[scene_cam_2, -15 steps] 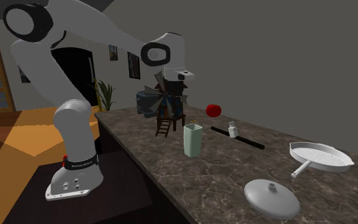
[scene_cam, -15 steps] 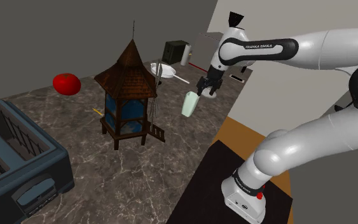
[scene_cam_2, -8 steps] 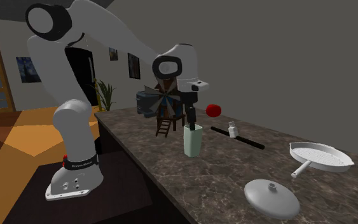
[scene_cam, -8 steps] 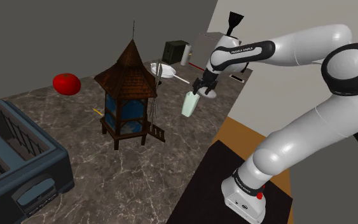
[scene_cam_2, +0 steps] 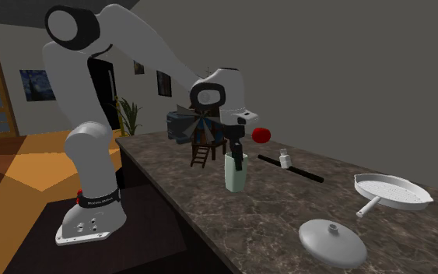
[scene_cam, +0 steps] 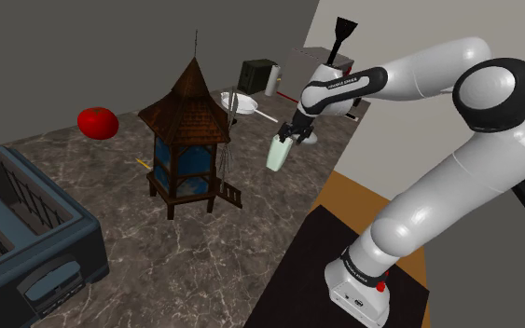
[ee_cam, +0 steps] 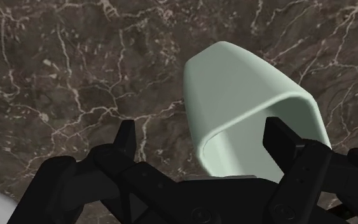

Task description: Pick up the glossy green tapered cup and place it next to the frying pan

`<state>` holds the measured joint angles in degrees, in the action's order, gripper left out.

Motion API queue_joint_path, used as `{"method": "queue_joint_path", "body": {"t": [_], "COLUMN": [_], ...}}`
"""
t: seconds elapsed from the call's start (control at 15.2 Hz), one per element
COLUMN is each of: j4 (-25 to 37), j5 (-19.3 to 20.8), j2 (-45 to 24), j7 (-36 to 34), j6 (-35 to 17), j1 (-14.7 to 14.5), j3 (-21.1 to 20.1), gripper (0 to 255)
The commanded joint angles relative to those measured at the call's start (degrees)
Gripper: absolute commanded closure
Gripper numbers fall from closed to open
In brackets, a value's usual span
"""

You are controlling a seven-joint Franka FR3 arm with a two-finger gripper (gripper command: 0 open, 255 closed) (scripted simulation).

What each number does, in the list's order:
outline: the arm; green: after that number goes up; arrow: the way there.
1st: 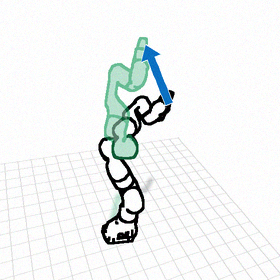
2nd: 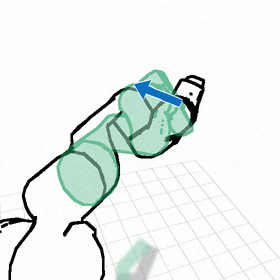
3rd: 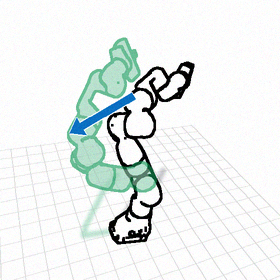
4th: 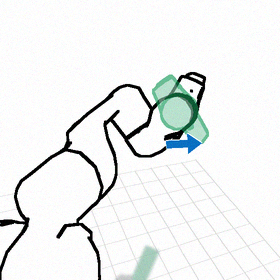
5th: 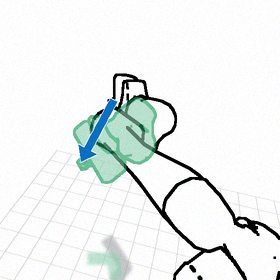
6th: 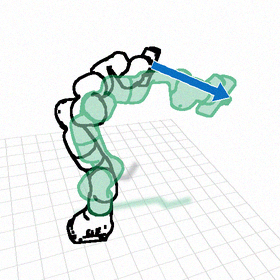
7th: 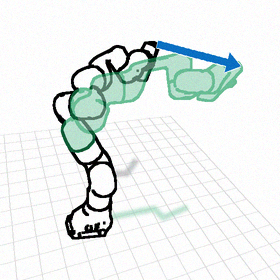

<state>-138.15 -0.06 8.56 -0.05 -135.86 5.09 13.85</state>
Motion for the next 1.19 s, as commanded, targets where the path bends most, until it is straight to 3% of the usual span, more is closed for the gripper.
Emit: {"method": "queue_joint_path", "body": {"t": [0.0, 0.4, 0.46, 1.12], "j4": [-0.1, -0.1, -0.1, 0.2], "j5": [-0.2, -0.2, -0.2, -0.1], "j2": [-0.7, -0.7, -0.7, -0.2], "j7": [0.2, 0.2, 0.2, 0.0], "j6": [-0.8, -0.8, -0.8, 0.0], "j1": [0.0, 0.0, 0.0, 0.0], "j3": [0.1, 0.1, 0.1, 0.0], "gripper": [0, 0, 255, 255]}}
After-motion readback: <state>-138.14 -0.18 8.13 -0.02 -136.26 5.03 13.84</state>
